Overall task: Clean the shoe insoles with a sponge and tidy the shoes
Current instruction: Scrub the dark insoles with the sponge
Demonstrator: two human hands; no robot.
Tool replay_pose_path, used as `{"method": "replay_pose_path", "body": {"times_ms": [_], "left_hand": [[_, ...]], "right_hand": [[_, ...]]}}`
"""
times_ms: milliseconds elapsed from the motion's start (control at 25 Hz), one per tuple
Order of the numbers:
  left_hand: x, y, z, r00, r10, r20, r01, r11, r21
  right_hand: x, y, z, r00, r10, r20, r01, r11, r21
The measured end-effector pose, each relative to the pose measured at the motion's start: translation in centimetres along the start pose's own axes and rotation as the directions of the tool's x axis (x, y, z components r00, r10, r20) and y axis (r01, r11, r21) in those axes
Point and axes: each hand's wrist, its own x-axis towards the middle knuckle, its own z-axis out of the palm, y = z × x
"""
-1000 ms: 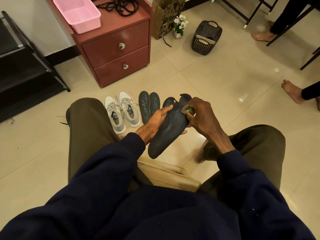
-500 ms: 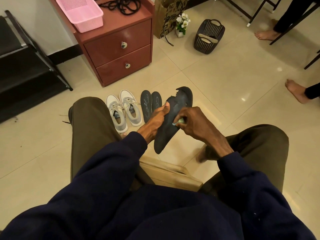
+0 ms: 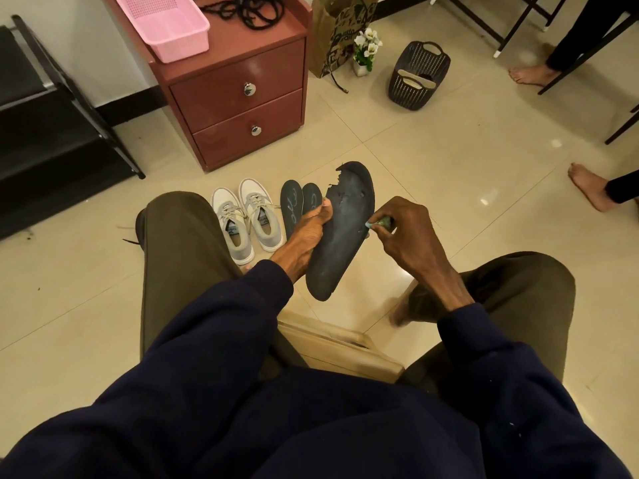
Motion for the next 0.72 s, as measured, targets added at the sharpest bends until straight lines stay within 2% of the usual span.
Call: {"method": "replay_pose_path", "body": {"times_ms": [40,80,200,240,320,400,560,720], "left_hand": [[0.0,0.0,0.0,1.0,-0.002,-0.004,0.002,1.0,0.002],[0.0,0.1,0.0,1.0,0.001,-0.018,0.0,1.0,0.013],[0.4,0.1,-0.1,0.999,-0.002,-0.041,0.003,1.0,0.013],[0.4,0.3,-0.1,0.999,-0.011,-0.047,0.012,1.0,0.004],[0.3,0.4,-0.1,0.999,-0.023,-0.045,0.023,1.0,-0.011],[0.5,0.3,-0.4,0.999,-0.027,-0.046,0.027,0.999,-0.018],[0.3,0.4,-0.3,0.998,-0.026,-0.049,0.025,0.999,-0.022],[-0.4,-0.5,0.2,1.0,0.017,0.024,-0.019,0.996,0.085]], "right_hand": [[0.0,0.0,-0.1,1.0,-0.001,-0.023,0.001,1.0,0.003],[-0.2,-0.4,0.1,0.999,-0.032,0.014,0.031,0.999,0.031],[-0.7,-2.2,0.4,0.965,-0.089,0.246,0.055,0.988,0.143],[-0.6,-2.1,0.5,0.973,-0.072,0.22,0.039,0.988,0.15],[-0.2,-1.2,0.2,0.999,-0.005,0.049,0.0,0.995,0.101],[-0.3,-0.6,0.1,0.998,0.039,-0.043,-0.035,0.995,0.095],[-0.6,-1.5,0.4,0.992,0.103,-0.079,-0.078,0.96,0.271],[-0.3,-2.3,0.4,0.967,0.24,-0.079,-0.157,0.815,0.558]]}}
